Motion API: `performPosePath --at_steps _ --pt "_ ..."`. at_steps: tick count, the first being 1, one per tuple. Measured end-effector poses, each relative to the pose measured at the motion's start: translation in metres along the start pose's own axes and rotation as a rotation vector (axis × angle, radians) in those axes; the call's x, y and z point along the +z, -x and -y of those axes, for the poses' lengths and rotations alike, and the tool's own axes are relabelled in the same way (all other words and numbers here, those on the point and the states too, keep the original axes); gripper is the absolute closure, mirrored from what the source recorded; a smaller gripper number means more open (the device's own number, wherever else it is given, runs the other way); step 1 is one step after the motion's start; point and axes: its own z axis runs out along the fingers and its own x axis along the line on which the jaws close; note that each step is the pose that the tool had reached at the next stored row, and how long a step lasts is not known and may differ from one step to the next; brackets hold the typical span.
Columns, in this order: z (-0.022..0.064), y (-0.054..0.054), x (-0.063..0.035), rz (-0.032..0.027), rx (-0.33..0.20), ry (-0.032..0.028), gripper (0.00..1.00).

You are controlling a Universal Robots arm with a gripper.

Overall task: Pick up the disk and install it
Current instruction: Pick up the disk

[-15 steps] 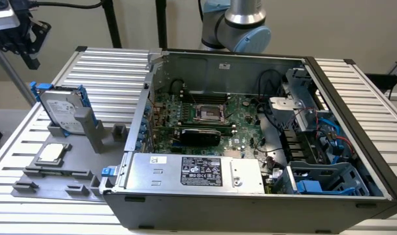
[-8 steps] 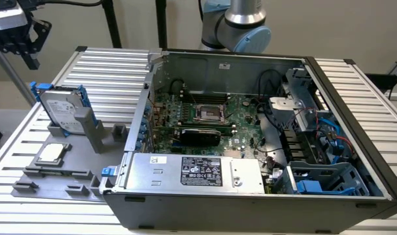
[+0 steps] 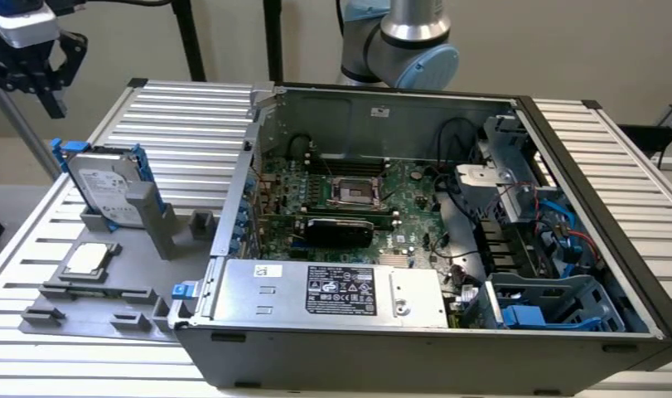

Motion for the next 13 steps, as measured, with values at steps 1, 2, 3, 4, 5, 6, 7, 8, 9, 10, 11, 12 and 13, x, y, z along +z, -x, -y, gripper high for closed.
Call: performPosePath --at_steps 1,2,3,4,5,6,7,8,9,10,11,12,13 --pt "0.0000 0.0001 0.0000 -0.0008 -0.017 -0.0003 0.89" --pt "0.0001 0.0002 0.0000 -0.0014 -0.034 -0.0005 0.89" --pt "0.0001 0.0003 0.0001 -0.0021 -0.051 -0.0007 0.89" --pt "0.0001 0.0004 0.0001 -0.0027 -0.069 -0.0010 0.89" --pt "0.0002 0.0005 0.0002 -0.0034 -0.086 -0.0012 0.89" --pt "0.0002 0.0005 0.0002 -0.0042 -0.104 -0.0015 0.89" --pt "0.0002 0.0006 0.0003 -0.0049 -0.122 -0.0017 0.89" --pt "0.0003 0.0006 0.0004 -0.0056 -0.140 -0.0020 0.89" --pt "0.0003 0.0007 0.0006 -0.0064 -0.159 -0.0022 0.89" --pt "0.0003 0.0007 0.0007 -0.0070 -0.176 -0.0025 0.89" --pt "0.0003 0.0007 0.0009 -0.0078 -0.195 -0.0027 0.89" --pt "0.0004 0.0007 0.0011 -0.0086 -0.213 -0.0030 0.89" --pt "0.0004 0.0007 0.0013 -0.0093 -0.232 -0.0033 0.89"
